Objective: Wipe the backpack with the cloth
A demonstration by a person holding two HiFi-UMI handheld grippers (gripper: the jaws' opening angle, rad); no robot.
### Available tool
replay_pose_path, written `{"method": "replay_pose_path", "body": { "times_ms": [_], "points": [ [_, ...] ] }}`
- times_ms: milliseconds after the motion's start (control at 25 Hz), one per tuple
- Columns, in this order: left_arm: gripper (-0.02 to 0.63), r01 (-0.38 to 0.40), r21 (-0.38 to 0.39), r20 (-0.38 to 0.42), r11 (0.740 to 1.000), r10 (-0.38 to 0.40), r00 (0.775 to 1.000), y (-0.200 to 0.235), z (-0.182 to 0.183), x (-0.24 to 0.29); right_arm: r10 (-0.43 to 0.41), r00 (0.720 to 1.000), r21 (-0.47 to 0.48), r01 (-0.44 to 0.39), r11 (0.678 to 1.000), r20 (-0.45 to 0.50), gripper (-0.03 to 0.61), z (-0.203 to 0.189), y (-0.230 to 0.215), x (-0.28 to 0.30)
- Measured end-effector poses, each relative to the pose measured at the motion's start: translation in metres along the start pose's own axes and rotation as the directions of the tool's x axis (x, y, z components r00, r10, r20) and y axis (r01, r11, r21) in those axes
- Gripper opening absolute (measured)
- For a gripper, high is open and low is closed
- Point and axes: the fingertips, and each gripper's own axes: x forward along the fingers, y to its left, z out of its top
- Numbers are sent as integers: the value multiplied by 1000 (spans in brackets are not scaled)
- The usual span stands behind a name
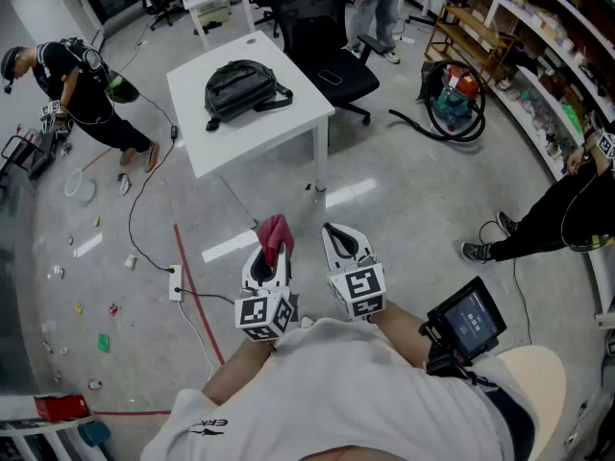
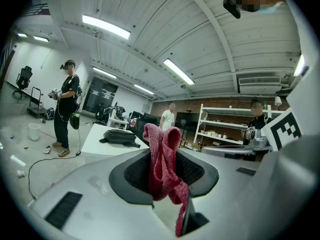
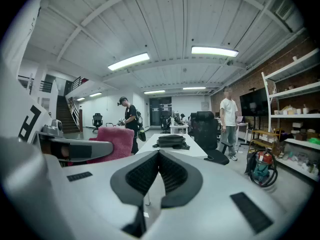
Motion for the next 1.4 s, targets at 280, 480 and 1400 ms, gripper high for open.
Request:
{"method": "replay_pose_path", "body": {
  "times_ms": [280, 480, 1400],
  "points": [
    [120, 1, -13, -4, 1000, -1, 1000, 12, 1, -4, 10, 1000, -3, -10, 1000, 9, 3, 2, 11, 3],
    [120, 4, -16, -4, 1000, -4, 1000, 33, 2, -8, -4, 1000, 4, 4, 1000, 11, 3, 2, 26, 14],
    [120, -70, -54, -18, 996, 69, 997, 102, 3, 2, 43, 999, 3, -42, 999, -5, 3, 5, 55, 77]
  ]
}}
